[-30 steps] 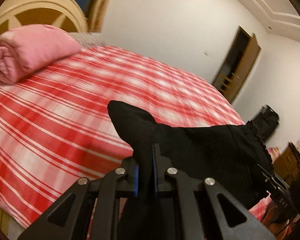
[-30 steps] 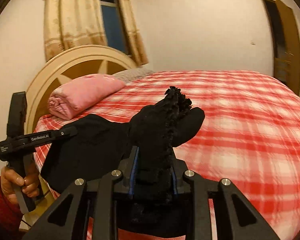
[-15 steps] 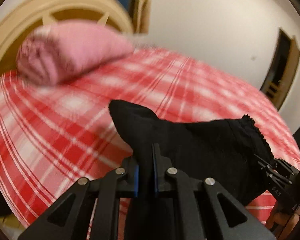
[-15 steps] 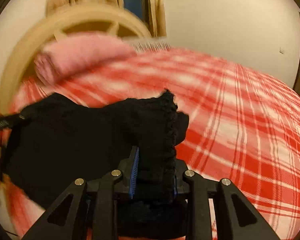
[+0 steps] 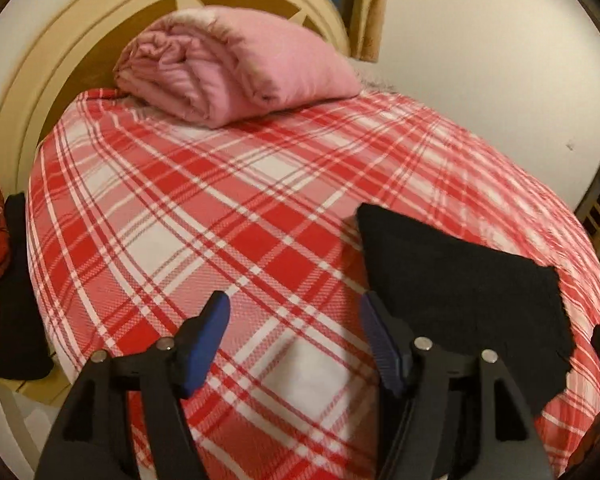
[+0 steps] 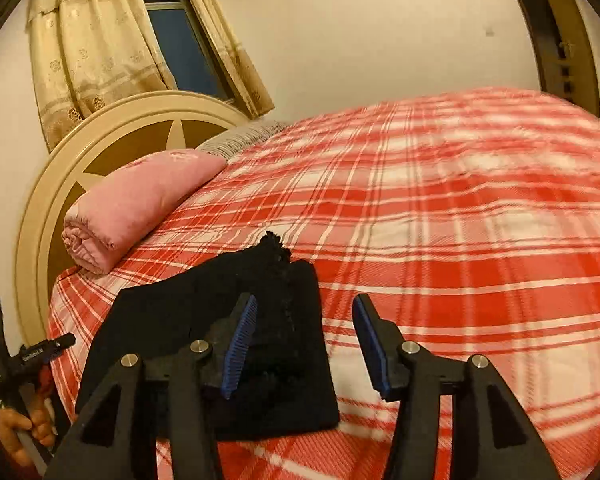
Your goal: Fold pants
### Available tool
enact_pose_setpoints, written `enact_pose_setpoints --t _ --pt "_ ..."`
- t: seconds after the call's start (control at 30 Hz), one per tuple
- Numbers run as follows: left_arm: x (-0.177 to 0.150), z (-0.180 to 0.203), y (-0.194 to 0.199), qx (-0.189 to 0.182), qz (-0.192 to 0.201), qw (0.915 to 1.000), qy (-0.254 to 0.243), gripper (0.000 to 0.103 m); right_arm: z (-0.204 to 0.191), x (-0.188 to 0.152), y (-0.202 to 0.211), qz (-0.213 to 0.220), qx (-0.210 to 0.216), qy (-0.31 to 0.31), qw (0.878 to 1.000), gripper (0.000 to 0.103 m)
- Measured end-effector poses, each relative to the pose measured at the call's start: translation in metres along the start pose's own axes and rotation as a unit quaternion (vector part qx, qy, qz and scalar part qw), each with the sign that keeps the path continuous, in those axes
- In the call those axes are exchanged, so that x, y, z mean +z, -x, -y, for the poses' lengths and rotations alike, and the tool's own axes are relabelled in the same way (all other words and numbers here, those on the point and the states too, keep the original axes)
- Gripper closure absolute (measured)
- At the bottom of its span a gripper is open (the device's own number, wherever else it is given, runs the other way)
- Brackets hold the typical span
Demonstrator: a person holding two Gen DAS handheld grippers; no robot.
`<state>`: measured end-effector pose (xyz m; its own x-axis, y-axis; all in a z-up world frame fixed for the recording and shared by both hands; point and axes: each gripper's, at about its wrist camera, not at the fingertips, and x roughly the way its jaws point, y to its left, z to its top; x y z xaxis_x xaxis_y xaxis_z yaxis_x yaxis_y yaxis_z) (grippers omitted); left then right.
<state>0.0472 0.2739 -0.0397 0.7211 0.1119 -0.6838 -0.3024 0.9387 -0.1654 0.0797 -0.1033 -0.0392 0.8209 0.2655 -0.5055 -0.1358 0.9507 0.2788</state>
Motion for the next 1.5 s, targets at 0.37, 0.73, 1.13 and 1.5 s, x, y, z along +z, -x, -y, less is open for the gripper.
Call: enact_pose_setpoints --t 0.37,0.73,1.13,1.5 --pt "-0.036 0.098 -0.001 -0.008 -0.024 0.9921 -0.123 0.033 -0.066 -0.049 -0.039 -0.093 -0.039 0.118 0.988 0.085" --pt "-0.065 0.099 -0.005 0.038 0.020 0.9886 -0.144 0.016 -0.063 -0.068 -0.037 -0.073 -0.052 0.130 0.987 0.083" --pt "-0.066 0.086 0.013 0.010 -0.023 0.9917 -0.126 0.004 -0.048 -0.092 0.004 -0.118 -0.078 0.024 0.990 0.012" --pt "-0.092 0.114 0.079 0.010 0.011 0.9791 -0.203 0.000 -0.060 -0.099 0.066 -0.123 -0.117 0.025 0.985 0.011"
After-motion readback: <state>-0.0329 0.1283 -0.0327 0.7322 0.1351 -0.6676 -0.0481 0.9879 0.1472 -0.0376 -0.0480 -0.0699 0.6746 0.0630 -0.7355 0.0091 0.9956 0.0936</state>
